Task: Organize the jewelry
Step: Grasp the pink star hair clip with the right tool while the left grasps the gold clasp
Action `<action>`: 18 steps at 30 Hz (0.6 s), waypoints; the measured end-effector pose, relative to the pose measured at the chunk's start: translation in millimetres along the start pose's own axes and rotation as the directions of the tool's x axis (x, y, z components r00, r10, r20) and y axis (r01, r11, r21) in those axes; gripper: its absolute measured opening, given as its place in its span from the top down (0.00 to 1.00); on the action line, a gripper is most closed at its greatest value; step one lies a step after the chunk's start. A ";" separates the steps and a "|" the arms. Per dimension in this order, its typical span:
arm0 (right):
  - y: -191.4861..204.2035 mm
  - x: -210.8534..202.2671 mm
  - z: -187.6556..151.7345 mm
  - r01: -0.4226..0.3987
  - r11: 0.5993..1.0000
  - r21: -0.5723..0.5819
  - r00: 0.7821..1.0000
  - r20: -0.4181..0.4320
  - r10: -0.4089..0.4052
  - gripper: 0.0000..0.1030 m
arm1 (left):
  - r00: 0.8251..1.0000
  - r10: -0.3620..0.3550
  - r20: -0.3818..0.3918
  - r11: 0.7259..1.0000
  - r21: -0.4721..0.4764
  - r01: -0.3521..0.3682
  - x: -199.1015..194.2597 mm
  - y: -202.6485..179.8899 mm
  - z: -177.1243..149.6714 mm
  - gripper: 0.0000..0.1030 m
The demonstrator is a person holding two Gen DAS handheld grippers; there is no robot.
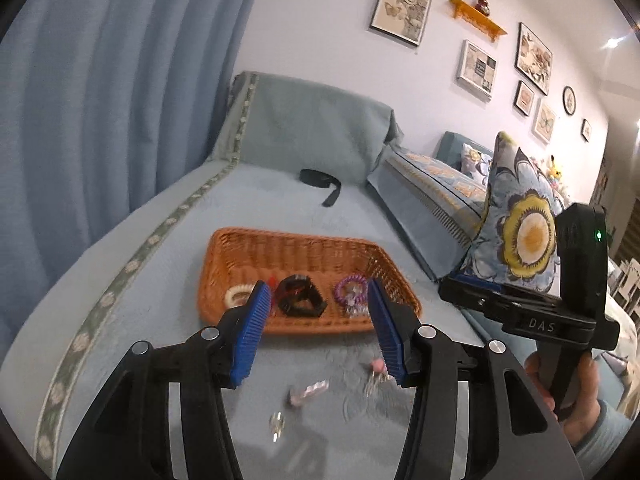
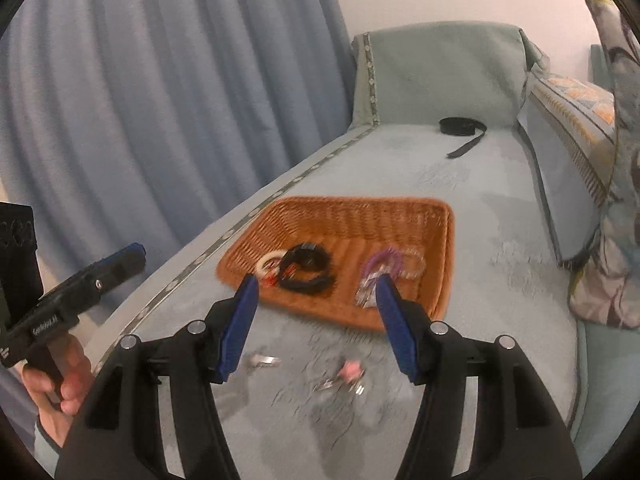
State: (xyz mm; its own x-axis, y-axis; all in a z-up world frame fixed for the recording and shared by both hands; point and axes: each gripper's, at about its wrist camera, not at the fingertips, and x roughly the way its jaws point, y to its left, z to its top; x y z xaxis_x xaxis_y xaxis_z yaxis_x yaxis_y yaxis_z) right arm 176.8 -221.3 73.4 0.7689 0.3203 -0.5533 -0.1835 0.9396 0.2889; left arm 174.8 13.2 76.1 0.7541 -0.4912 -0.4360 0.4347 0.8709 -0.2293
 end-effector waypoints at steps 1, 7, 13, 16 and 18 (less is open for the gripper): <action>-0.2 -2.8 -5.3 -0.008 1.000 0.008 1.000 -0.003 0.008 0.45 | 1.000 0.011 -0.003 1.000 -0.015 -0.011 -6.5 1.6 -7.8 0.53; -12.4 4.6 -44.4 -0.056 0.994 0.091 0.996 -0.068 0.062 0.61 | 0.997 0.028 -0.066 0.993 -0.113 -0.036 0.9 20.5 -53.3 0.54; -31.9 29.7 -65.2 -0.100 0.970 0.220 0.983 -0.127 0.130 0.68 | 0.989 0.024 -0.144 0.990 -0.134 -0.043 31.0 37.2 -76.9 0.54; -31.6 45.8 -72.3 -0.122 0.955 0.271 0.972 -0.162 0.171 0.68 | 0.982 0.012 -0.191 0.987 -0.155 -0.042 43.7 46.0 -87.7 0.57; -27.2 54.1 -74.5 -0.122 0.952 0.279 0.966 -0.186 0.178 0.68 | 0.980 -0.005 -0.201 0.985 -0.171 -0.030 47.6 49.6 -91.5 0.57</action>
State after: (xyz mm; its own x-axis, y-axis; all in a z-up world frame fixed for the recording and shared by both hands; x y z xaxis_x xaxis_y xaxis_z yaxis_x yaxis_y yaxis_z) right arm 177.8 -220.6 -22.6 0.5967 0.4992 -0.6284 -0.0974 0.8223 0.5607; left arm 187.2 34.5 -35.7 0.6374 -0.4819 -0.6012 0.3213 0.8754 -0.3611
